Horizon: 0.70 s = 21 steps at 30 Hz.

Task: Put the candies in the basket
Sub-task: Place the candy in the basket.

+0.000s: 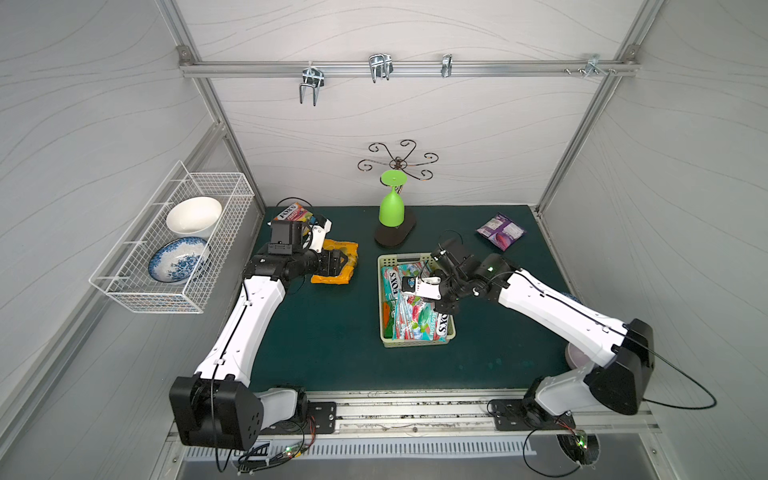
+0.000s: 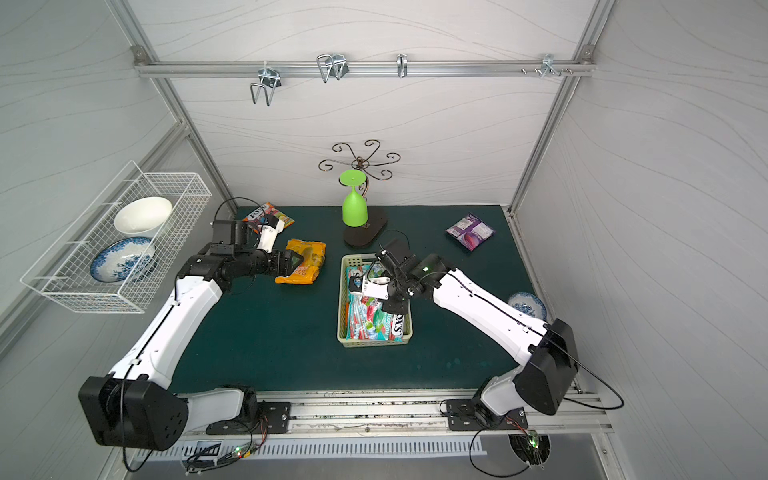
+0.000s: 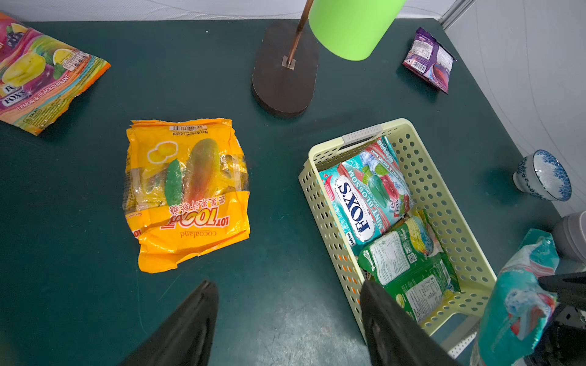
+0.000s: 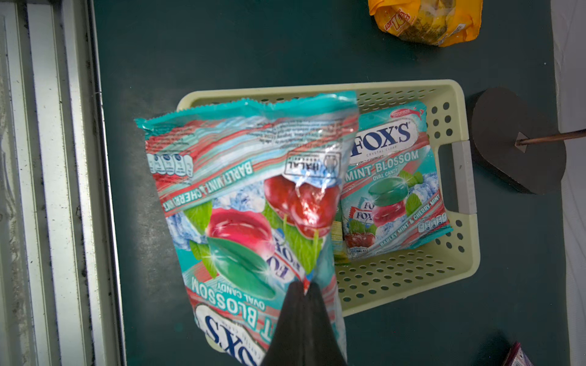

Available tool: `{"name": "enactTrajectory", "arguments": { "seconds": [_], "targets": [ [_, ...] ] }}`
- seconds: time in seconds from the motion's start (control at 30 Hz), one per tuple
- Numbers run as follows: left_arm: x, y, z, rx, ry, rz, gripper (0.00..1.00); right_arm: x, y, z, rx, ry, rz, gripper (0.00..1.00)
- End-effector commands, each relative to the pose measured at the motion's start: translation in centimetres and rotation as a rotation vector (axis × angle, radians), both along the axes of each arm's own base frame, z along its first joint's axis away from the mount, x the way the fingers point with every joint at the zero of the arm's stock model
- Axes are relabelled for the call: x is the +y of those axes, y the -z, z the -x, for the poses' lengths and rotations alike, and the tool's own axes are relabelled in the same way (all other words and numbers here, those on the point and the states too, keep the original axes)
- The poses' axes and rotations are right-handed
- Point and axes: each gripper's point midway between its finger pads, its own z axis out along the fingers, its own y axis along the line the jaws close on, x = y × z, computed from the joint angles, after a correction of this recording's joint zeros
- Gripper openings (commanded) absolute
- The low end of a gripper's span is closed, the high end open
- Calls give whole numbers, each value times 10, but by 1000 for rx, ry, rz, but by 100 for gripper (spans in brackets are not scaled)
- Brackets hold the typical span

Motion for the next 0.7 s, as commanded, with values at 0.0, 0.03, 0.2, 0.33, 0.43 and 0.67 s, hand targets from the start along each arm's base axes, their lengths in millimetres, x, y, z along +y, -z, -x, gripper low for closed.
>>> {"name": "enactTrajectory", "arguments": {
  "seconds": [0.0, 0.03, 0.2, 0.33, 0.43, 0.67],
  "targets": [
    [1, -15, -4, -54, 1, 14, 75, 8, -7, -1, -36, -60, 29, 0],
    [1, -15, -4, -53, 1, 13, 75, 9, -8, -3, -38, -66, 34, 0],
    [0, -12, -4, -55, 4, 16, 75, 20, 3, -8, -57, -124, 76, 0],
    [1, -17, -4, -56, 0, 15, 75, 22, 25, -12, -32, -133, 134, 0],
    [0, -13, -3, -57, 4, 18, 75, 26, 44, -9, 6, -140, 153, 0],
    [0, -14, -4, -56, 2, 19, 75, 21, 58, 5, 101, -127, 187, 0]
  ]
}}
